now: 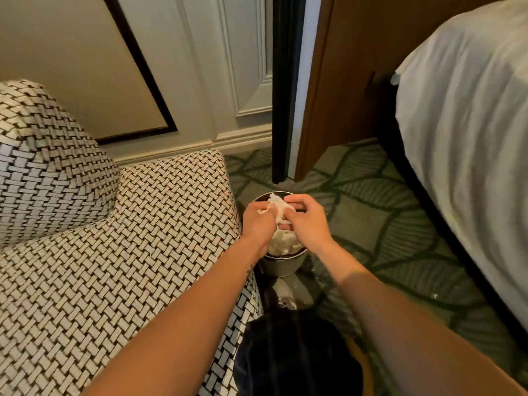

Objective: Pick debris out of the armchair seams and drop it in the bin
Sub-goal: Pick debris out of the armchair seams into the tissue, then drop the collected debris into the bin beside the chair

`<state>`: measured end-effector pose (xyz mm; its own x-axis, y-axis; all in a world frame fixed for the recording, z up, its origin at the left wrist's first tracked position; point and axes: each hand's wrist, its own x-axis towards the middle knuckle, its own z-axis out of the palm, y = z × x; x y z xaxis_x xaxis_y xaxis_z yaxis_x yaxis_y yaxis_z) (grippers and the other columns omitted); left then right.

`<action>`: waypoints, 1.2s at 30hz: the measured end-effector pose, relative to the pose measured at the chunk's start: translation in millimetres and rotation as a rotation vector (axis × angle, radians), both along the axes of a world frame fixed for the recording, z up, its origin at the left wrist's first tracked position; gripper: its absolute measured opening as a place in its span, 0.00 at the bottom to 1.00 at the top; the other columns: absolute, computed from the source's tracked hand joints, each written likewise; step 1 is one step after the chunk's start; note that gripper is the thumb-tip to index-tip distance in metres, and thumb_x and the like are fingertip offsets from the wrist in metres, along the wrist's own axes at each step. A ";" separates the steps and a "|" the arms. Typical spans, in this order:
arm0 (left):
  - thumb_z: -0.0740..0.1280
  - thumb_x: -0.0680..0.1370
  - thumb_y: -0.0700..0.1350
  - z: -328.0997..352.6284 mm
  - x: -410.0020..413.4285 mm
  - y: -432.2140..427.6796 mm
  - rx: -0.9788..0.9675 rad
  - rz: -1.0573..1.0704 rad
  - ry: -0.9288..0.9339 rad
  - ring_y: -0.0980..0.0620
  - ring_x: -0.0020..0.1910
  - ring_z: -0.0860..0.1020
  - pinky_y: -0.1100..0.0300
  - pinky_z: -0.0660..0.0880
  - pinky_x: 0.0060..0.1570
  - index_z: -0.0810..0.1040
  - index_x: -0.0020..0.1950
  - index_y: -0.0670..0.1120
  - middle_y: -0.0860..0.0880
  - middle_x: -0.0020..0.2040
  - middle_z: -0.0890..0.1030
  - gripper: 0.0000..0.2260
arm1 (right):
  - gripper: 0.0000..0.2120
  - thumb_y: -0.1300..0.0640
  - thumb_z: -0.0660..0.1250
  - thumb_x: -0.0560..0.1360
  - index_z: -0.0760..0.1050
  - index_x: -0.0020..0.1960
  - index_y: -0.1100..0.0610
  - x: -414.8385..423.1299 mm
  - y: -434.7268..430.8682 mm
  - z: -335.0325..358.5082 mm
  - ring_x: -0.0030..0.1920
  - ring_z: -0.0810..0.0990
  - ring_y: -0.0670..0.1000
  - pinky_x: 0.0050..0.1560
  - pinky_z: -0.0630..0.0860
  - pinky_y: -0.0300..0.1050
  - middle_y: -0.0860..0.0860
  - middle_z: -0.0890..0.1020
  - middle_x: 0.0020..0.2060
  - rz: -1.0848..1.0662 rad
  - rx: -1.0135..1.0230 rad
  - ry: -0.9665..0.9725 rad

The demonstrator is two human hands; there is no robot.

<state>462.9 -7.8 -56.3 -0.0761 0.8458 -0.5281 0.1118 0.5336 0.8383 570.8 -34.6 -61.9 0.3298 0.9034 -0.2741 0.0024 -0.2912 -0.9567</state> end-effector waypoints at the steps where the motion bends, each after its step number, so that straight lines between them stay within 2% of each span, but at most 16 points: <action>1: 0.66 0.79 0.43 -2.5 3.9 2.2 0.001 0.010 0.009 0.49 0.50 0.79 0.52 0.79 0.53 0.75 0.58 0.47 0.44 0.56 0.81 0.08 | 0.11 0.69 0.65 0.78 0.78 0.57 0.60 2.3 3.0 -7.7 0.45 0.84 0.52 0.39 0.84 0.43 0.57 0.80 0.51 -0.016 -0.008 -0.011; 3: 0.66 0.80 0.44 -11.5 10.0 7.5 0.001 0.024 0.027 0.49 0.49 0.77 0.54 0.78 0.52 0.75 0.58 0.47 0.43 0.56 0.80 0.08 | 0.11 0.69 0.65 0.78 0.78 0.56 0.58 6.1 7.2 -20.7 0.46 0.82 0.51 0.41 0.83 0.43 0.57 0.80 0.50 -0.046 -0.013 -0.027; 6: 0.62 0.81 0.43 -22.8 16.5 14.1 -0.021 -0.013 0.041 0.48 0.57 0.77 0.51 0.75 0.63 0.75 0.63 0.46 0.46 0.59 0.78 0.11 | 0.13 0.70 0.65 0.77 0.78 0.58 0.57 12.3 10.6 -34.6 0.49 0.82 0.51 0.42 0.82 0.39 0.55 0.80 0.53 -0.044 -0.014 -0.014; 7: 0.61 0.81 0.42 -26.4 17.4 16.0 -0.045 -0.031 0.017 0.48 0.56 0.77 0.51 0.75 0.62 0.75 0.64 0.45 0.47 0.57 0.78 0.13 | 0.14 0.70 0.65 0.78 0.78 0.59 0.58 14.4 10.4 -37.6 0.51 0.82 0.51 0.42 0.81 0.37 0.54 0.80 0.54 -0.049 -0.019 -0.006; 9: 0.58 0.81 0.44 -32.5 18.9 18.0 -0.102 -0.074 -0.066 0.47 0.49 0.77 0.52 0.75 0.52 0.76 0.61 0.45 0.45 0.50 0.79 0.12 | 0.15 0.69 0.65 0.78 0.78 0.61 0.58 19.9 11.7 -44.3 0.52 0.82 0.51 0.43 0.80 0.36 0.54 0.81 0.56 -0.064 -0.032 0.011; 11: 0.55 0.83 0.48 -31.9 18.8 16.5 -0.191 -0.096 -0.161 0.47 0.48 0.77 0.53 0.75 0.47 0.74 0.63 0.47 0.44 0.54 0.80 0.13 | 0.16 0.68 0.66 0.78 0.77 0.64 0.58 23.9 14.0 -51.2 0.57 0.82 0.51 0.49 0.82 0.40 0.54 0.81 0.59 -0.070 -0.065 0.068; 12: 0.53 0.84 0.52 -33.1 18.6 14.9 -0.234 -0.095 -0.202 0.48 0.51 0.78 0.53 0.76 0.48 0.72 0.66 0.49 0.46 0.57 0.80 0.15 | 0.16 0.68 0.66 0.78 0.76 0.65 0.59 24.8 13.6 -54.3 0.58 0.81 0.51 0.51 0.82 0.41 0.55 0.80 0.60 -0.079 -0.084 0.131; 14: 0.52 0.85 0.57 -34.9 17.6 14.1 -0.290 -0.052 -0.267 0.47 0.61 0.75 0.47 0.77 0.58 0.68 0.70 0.51 0.50 0.61 0.75 0.17 | 0.17 0.69 0.65 0.79 0.76 0.66 0.59 25.6 12.1 -58.2 0.61 0.80 0.51 0.50 0.82 0.39 0.55 0.78 0.62 -0.091 -0.109 0.195; 16: 0.52 0.85 0.58 -35.5 15.1 15.2 -0.309 0.014 -0.298 0.44 0.68 0.71 0.44 0.74 0.64 0.68 0.67 0.52 0.48 0.64 0.70 0.16 | 0.16 0.68 0.64 0.80 0.76 0.66 0.59 26.3 9.6 -61.3 0.62 0.79 0.51 0.51 0.82 0.40 0.55 0.78 0.63 -0.086 -0.121 0.186; 19: 0.52 0.85 0.58 -33.8 9.2 13.9 -0.295 0.068 -0.316 0.42 0.70 0.69 0.44 0.73 0.61 0.69 0.69 0.48 0.45 0.69 0.70 0.19 | 0.16 0.67 0.63 0.80 0.76 0.67 0.60 26.6 2.9 -59.5 0.63 0.79 0.52 0.52 0.82 0.40 0.56 0.78 0.63 -0.059 -0.138 0.166; 23: 0.52 0.85 0.57 -21.5 -1.4 4.8 -0.261 0.095 -0.337 0.41 0.71 0.69 0.41 0.71 0.67 0.65 0.78 0.48 0.42 0.73 0.69 0.24 | 0.15 0.66 0.62 0.81 0.77 0.66 0.60 21.8 -3.9 -39.8 0.61 0.80 0.51 0.52 0.82 0.41 0.55 0.79 0.60 -0.046 -0.149 0.183; 29: 0.50 0.85 0.58 21.3 -32.9 -23.6 -0.212 0.055 -0.448 0.39 0.75 0.66 0.39 0.67 0.71 0.62 0.79 0.45 0.39 0.76 0.67 0.26 | 0.12 0.62 0.64 0.82 0.78 0.64 0.59 -6.3 -15.6 9.6 0.57 0.83 0.53 0.54 0.83 0.47 0.55 0.82 0.57 0.072 -0.145 0.263; 36: 0.49 0.85 0.57 80.3 -110.2 -69.3 -0.076 0.130 -0.483 0.41 0.68 0.74 0.41 0.69 0.70 0.68 0.72 0.44 0.38 0.71 0.73 0.24 | 0.11 0.61 0.64 0.82 0.78 0.63 0.58 -80.2 -36.6 75.6 0.54 0.84 0.51 0.57 0.82 0.48 0.54 0.84 0.55 0.336 -0.112 0.212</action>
<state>352.7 -77.1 24.0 0.0899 0.8033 -0.5888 -0.3508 0.5788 0.7361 490.6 -71.3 13.8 -0.0524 0.9120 -0.4068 -0.0784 -0.4099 -0.9088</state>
